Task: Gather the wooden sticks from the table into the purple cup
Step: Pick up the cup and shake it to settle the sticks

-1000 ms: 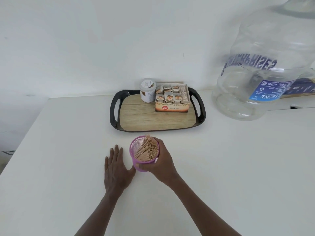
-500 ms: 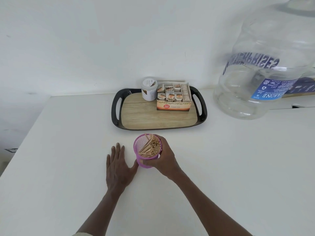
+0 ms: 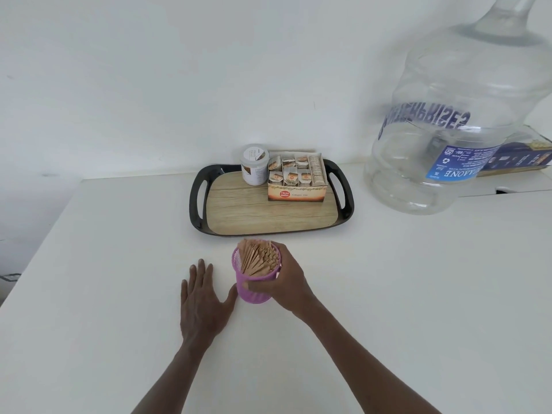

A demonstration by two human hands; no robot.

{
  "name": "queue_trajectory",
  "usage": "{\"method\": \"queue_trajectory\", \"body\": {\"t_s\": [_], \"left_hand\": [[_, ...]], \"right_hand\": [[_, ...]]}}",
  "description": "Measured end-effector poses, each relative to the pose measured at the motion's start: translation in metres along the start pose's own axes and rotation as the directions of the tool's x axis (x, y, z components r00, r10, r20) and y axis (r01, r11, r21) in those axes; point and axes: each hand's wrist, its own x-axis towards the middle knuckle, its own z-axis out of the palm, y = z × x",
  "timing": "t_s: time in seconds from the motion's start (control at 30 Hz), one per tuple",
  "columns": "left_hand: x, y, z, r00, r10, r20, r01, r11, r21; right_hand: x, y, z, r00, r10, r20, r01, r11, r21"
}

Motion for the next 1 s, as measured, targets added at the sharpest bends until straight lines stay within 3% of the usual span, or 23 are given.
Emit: {"method": "queue_trajectory", "body": {"t_s": [0.4,0.53,0.7,1.0], "left_hand": [[0.000,-0.001,0.000,1.000,-0.002,0.004,0.002,1.000,0.002],[-0.001,0.000,0.001,1.000,-0.004,-0.004,0.004,1.000,-0.003],[0.000,-0.002,0.002,1.000,-0.003,0.005,0.003,1.000,0.009],[0.000,-0.002,0.002,1.000,0.004,0.002,-0.004,1.000,-0.028]], "right_hand": [[-0.001,0.010,-0.005,0.999,0.036,0.035,-0.037,0.999,0.027],[0.004,0.013,-0.007,0.996,0.051,-0.073,-0.045,0.996,0.074],[0.007,0.017,0.001,0.999,-0.034,-0.040,0.032,0.998,-0.053],[0.012,0.034,-0.001,0.999,-0.052,0.004,0.052,0.993,-0.103]]}}
